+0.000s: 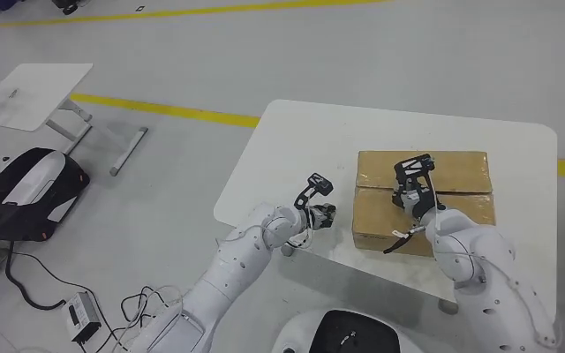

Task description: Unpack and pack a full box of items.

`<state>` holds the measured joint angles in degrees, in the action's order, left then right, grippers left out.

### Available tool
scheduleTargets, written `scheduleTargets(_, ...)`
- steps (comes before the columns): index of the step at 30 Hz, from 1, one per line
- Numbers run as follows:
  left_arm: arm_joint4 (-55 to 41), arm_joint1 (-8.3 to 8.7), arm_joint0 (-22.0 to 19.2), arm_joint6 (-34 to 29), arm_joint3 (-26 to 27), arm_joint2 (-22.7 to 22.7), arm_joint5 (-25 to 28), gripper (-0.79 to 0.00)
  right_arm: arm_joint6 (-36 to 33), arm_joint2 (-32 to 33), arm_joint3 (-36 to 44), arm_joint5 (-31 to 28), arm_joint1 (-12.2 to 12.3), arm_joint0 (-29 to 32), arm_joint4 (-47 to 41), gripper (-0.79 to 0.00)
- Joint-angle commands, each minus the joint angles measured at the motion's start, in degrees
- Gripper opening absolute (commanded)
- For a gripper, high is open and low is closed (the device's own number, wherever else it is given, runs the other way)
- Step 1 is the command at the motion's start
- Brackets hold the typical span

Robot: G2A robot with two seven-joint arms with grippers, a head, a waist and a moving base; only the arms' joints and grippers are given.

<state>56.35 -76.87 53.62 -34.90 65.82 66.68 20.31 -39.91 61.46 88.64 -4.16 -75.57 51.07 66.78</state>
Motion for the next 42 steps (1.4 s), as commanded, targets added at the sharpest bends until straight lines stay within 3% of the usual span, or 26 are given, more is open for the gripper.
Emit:
scheduleTargets(1,0.1,0.03,-0.1,0.3,-0.1,-0.1,0.1,-0.785,-0.1,0.0,0.0,0.0,0.0,0.0,0.1,-0.785)
scheduleTargets(9,6.5,0.55,1.0,3.1,2.2,-0.2,-4.2,-0.785,-0.2,0.2,-0.5,-0.2,-0.2,-0.3,0.2,-0.785)
scheduleTargets(16,18.5,1.31,5.5,5.8,11.0,-1.2,-10.7,-0.785,-1.1,-0.2,-1.5,-1.1,-0.2,-0.4,1.5,-0.785)
scheduleTargets(25,28.3,1.73,10.1,5.4,18.0,-1.8,-17.3,-0.785,-2.1,-1.2,-3.2,-1.7,-0.5,-0.8,3.3,-0.785)
scheduleTargets(38,37.7,1.42,12.2,6.2,21.5,-1.8,-27.6,-0.785,-2.3,-1.0,-3.5,-1.7,-0.7,-0.9,4.3,-0.785)
scheduleTargets(42,34.9,1.18,12.3,6.0,21.8,-1.2,-26.7,-0.785,-1.6,-0.3,-2.6,-0.9,-0.7,-0.8,3.9,-0.785)
